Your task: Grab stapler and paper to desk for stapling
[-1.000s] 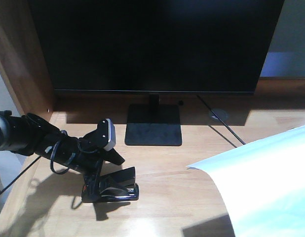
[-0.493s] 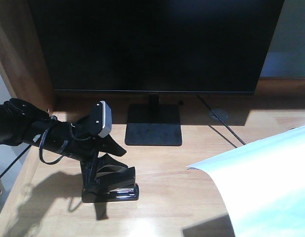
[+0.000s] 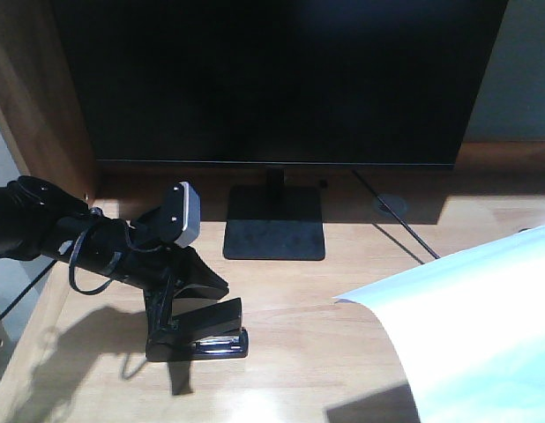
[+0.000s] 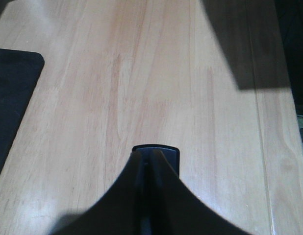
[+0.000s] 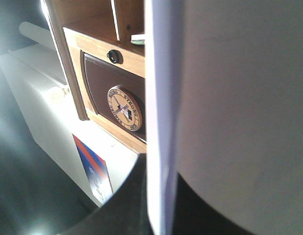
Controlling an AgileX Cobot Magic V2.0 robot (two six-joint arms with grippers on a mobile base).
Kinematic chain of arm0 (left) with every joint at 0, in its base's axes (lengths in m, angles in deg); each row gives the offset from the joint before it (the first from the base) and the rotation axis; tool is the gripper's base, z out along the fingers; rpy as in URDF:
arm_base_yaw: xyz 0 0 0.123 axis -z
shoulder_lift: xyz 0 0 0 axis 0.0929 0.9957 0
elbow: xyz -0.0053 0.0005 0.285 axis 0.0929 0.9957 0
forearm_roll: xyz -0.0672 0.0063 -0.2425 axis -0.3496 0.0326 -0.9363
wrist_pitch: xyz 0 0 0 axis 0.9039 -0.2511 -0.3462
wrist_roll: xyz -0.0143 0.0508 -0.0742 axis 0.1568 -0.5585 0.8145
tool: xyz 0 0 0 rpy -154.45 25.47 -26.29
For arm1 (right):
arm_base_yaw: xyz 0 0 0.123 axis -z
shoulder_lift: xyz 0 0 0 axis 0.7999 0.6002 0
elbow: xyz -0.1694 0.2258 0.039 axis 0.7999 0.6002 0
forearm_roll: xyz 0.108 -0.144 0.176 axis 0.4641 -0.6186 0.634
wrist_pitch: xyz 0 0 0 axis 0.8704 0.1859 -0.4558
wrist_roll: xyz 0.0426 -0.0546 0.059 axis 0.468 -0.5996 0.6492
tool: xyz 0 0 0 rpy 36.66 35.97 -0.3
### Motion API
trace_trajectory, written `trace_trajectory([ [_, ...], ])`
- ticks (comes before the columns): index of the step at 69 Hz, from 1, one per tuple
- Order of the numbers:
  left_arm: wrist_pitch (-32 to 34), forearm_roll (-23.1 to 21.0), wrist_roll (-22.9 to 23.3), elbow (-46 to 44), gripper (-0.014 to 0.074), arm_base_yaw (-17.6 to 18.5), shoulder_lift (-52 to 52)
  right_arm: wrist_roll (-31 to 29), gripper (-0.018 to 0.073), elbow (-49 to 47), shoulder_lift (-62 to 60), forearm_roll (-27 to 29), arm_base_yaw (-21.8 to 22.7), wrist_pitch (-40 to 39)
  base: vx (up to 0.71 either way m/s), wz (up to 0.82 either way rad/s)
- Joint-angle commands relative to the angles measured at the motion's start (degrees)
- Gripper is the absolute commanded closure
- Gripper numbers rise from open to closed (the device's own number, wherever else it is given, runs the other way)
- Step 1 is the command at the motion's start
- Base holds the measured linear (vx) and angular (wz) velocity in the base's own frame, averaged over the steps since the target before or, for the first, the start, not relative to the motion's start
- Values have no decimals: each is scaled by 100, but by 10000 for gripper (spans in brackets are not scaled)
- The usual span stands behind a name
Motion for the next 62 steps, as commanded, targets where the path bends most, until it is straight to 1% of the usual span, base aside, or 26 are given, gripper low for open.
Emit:
trace_trajectory([
  [1, -210, -290, 60, -137, 604, 22, -201, -61, 566, -153, 50, 41, 7, -306, 0, 0],
  [11, -227, -271, 60, -137, 603, 22, -90, -61, 566, -153, 50, 41, 7, -306, 0, 0],
  [23, -193, -130, 60, -137, 603, 22, 22, -61, 566, -153, 50, 41, 7, -306, 0, 0],
  [62, -243, -43, 54, -137, 603, 22, 107, -61, 566, -153, 50, 41, 7, -306, 0, 0],
])
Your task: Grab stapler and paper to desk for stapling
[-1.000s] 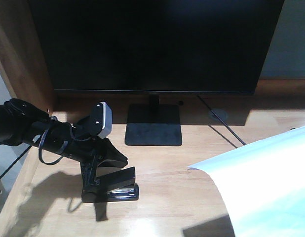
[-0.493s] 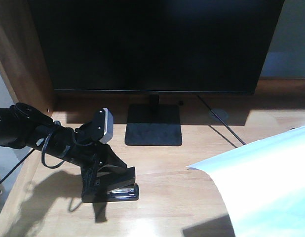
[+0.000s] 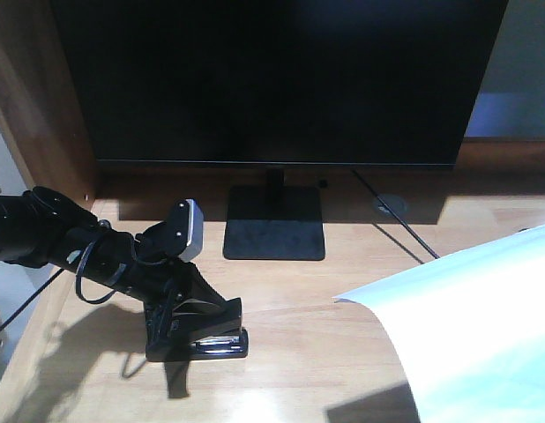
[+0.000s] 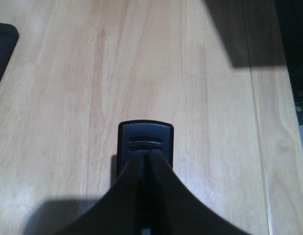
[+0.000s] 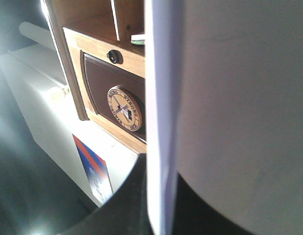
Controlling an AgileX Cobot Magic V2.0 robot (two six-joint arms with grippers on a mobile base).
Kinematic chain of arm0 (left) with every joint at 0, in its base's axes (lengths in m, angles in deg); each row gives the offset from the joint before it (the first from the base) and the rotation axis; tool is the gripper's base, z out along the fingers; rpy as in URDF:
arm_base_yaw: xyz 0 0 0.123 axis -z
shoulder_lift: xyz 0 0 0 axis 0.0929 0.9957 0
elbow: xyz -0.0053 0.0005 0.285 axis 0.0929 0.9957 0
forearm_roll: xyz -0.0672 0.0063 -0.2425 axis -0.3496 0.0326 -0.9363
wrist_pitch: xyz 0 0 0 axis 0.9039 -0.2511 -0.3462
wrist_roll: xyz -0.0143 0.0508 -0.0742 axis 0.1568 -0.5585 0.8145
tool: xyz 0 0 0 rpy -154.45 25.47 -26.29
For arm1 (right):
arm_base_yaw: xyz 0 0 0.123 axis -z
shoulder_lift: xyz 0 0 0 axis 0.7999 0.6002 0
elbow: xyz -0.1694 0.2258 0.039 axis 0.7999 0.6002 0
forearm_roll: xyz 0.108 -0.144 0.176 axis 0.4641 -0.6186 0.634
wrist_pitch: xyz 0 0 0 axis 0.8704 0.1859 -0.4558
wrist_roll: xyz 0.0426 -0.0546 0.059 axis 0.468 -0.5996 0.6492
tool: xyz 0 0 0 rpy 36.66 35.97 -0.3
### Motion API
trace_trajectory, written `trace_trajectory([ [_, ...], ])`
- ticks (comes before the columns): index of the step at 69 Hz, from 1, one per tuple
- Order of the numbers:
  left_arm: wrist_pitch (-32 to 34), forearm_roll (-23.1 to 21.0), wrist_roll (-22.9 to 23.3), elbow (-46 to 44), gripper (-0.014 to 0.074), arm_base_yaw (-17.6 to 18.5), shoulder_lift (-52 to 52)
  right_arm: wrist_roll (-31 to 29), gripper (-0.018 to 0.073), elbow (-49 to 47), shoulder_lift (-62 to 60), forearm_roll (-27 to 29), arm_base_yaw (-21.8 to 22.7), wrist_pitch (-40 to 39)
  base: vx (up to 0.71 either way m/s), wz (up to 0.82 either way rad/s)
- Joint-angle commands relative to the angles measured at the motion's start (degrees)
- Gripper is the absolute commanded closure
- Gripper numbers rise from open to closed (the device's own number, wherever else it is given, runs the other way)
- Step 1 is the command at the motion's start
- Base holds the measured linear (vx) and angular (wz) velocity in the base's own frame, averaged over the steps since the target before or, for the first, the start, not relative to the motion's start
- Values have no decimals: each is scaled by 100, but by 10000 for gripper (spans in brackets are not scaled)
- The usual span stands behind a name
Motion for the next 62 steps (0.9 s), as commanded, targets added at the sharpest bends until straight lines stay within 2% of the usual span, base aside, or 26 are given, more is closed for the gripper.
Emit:
trace_trajectory([
  [1, -231, -240, 54, -137, 603, 22, -243, -61, 566, -153, 50, 41, 7, -306, 0, 0],
  [62, -231, -240, 54, -137, 603, 22, -243, -61, 566, -153, 50, 41, 7, -306, 0, 0],
])
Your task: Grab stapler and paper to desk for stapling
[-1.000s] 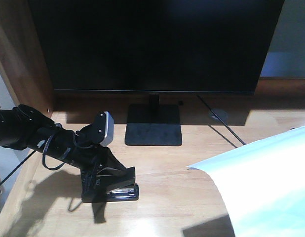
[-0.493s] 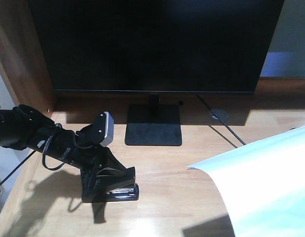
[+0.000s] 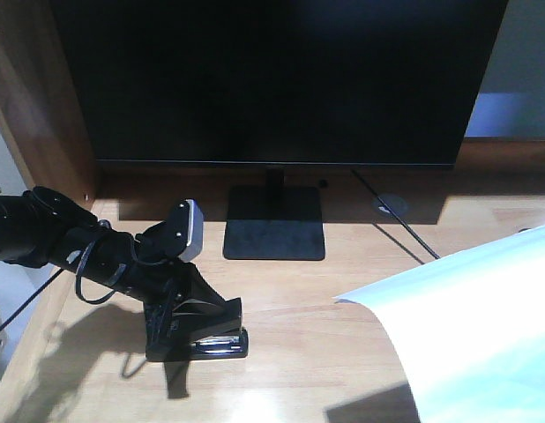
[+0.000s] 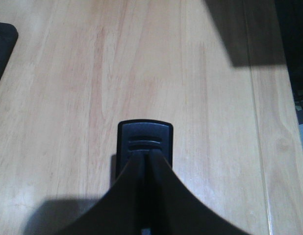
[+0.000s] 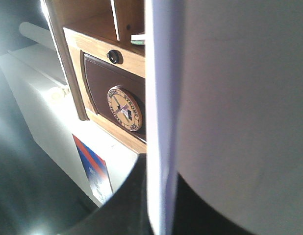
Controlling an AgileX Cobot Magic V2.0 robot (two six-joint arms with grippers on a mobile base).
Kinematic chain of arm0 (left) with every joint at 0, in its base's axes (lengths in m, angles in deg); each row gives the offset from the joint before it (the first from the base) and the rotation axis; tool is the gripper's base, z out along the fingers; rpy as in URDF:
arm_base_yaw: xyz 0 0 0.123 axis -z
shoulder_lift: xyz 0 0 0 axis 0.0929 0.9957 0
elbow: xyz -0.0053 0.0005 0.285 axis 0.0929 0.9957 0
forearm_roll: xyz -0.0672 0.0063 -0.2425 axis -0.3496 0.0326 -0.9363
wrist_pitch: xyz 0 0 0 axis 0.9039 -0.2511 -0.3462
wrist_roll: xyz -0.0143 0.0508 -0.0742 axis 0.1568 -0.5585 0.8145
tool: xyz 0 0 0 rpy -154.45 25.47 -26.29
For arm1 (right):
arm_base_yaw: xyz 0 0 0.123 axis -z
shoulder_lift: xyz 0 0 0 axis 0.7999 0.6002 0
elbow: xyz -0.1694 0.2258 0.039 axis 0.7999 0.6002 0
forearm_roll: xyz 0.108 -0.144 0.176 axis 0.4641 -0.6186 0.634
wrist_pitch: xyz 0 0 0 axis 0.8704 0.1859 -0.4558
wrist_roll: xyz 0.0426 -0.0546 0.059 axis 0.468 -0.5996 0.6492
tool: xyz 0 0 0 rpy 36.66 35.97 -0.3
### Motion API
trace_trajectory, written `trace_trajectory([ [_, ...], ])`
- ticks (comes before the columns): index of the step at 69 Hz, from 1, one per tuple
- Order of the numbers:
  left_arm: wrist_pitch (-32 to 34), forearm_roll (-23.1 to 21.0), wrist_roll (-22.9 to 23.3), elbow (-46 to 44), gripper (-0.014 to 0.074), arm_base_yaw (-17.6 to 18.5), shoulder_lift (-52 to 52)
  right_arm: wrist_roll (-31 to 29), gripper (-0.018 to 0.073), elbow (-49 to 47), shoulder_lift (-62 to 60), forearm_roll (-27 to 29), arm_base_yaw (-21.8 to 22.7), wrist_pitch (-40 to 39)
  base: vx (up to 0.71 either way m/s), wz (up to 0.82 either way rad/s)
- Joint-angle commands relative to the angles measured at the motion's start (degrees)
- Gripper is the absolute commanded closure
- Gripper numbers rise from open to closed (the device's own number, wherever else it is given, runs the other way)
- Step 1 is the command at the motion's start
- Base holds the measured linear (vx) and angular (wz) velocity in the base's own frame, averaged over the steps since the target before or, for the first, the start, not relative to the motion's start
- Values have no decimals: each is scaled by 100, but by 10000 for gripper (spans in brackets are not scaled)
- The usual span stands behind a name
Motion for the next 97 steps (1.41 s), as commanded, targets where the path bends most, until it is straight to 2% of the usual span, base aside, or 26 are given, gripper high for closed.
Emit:
trace_trajectory([
  [1, -231, -259, 54, -137, 603, 22, -243, -61, 566, -153, 50, 41, 7, -306, 0, 0],
  [23, -231, -259, 54, -137, 603, 22, -243, -55, 566, -153, 50, 75, 7, -330, 0, 0],
  [35, -231, -259, 54, -137, 603, 22, -243, -97, 566, -159, 50, 376, 7, -299, 0, 0],
  [47, -231, -259, 54, -137, 603, 22, -243, -481, 565, -159, 79, 652, 7, -283, 0, 0],
  [58, -231, -259, 54, -137, 603, 22, -243, -558, 565, -307, 375, 961, 7, -290, 0, 0],
  [64, -231, -259, 54, -137, 603, 22, -243, -611, 565, -592, 686, 828, 7, -290, 0, 0],
  [74, -231, -259, 54, -137, 603, 22, -243, -842, 565, -1245, 1415, 257, 7, -306, 0, 0],
  [82, -231, -259, 54, -137, 603, 22, -243, -797, 565, -1623, 2141, -54, 7, -385, 0, 0],
  [97, -231, -264, 54, -137, 603, 22, -243, -411, 565, -1827, 3535, -174, 9, -1350, 0, 0],
])
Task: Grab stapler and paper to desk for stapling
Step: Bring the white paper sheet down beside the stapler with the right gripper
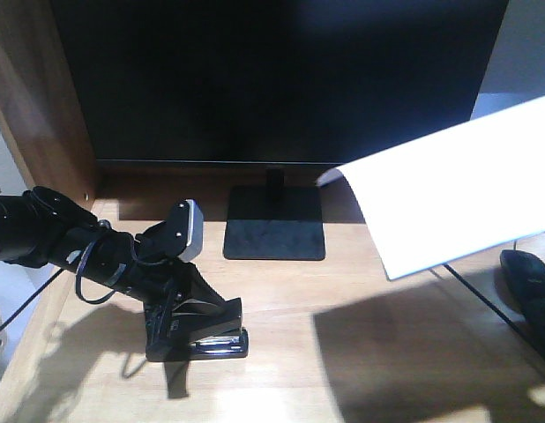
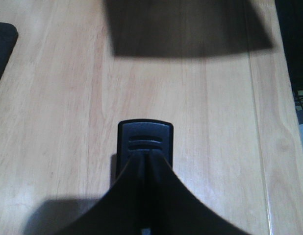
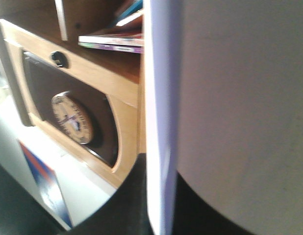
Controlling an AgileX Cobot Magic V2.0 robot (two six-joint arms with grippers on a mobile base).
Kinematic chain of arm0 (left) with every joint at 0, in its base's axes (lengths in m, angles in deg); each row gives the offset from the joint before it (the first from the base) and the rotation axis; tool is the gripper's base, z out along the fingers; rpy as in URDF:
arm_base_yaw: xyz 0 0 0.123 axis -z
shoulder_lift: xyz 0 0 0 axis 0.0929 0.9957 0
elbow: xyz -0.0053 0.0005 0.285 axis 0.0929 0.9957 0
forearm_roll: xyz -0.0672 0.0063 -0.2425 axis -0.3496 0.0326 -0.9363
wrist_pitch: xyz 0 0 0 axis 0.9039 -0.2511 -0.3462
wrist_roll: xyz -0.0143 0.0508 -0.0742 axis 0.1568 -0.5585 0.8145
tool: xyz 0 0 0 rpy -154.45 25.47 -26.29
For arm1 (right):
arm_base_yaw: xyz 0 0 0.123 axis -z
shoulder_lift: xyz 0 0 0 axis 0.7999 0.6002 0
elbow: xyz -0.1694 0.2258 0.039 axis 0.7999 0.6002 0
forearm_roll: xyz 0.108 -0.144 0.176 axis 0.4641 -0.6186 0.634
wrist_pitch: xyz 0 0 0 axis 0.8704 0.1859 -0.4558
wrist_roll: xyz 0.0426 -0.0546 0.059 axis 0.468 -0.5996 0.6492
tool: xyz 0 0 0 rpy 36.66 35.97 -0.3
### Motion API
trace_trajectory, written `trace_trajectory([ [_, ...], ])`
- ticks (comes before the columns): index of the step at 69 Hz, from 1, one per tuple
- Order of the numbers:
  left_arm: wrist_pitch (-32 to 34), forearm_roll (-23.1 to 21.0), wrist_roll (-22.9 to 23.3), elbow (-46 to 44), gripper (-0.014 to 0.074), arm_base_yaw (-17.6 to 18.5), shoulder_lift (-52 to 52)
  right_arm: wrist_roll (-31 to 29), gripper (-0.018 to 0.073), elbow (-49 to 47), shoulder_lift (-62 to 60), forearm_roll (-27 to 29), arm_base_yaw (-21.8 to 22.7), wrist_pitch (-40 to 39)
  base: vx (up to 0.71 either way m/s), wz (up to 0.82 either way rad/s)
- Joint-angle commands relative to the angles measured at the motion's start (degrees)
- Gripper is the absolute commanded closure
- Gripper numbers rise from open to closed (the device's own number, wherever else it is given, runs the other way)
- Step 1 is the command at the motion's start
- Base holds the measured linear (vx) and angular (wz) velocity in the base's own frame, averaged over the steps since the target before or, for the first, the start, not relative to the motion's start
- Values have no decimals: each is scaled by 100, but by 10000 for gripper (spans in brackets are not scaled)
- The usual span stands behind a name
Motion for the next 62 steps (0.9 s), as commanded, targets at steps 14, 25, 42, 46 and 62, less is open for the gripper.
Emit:
trace_trajectory([
  [14, -225, -264, 54, -137, 603, 22, -243, 376, 565, -199, 1689, -663, 14, -1156, 0, 0],
  [25, -225, -264, 54, -137, 603, 22, -243, 386, 565, -199, 2327, -1048, 23, -1156, 0, 0],
  [42, -225, -264, 54, -137, 603, 22, -243, 869, 565, -743, 3052, -3216, 958, -1156, 0, 0],
  [46, -225, -264, 54, -137, 603, 22, -243, 1103, 565, -973, 3186, -3945, 1195, -1156, 0, 0],
  [62, -225, -264, 54, -137, 603, 22, -243, 1412, 565, -1765, 3600, -5960, 1303, -1156, 0, 0],
])
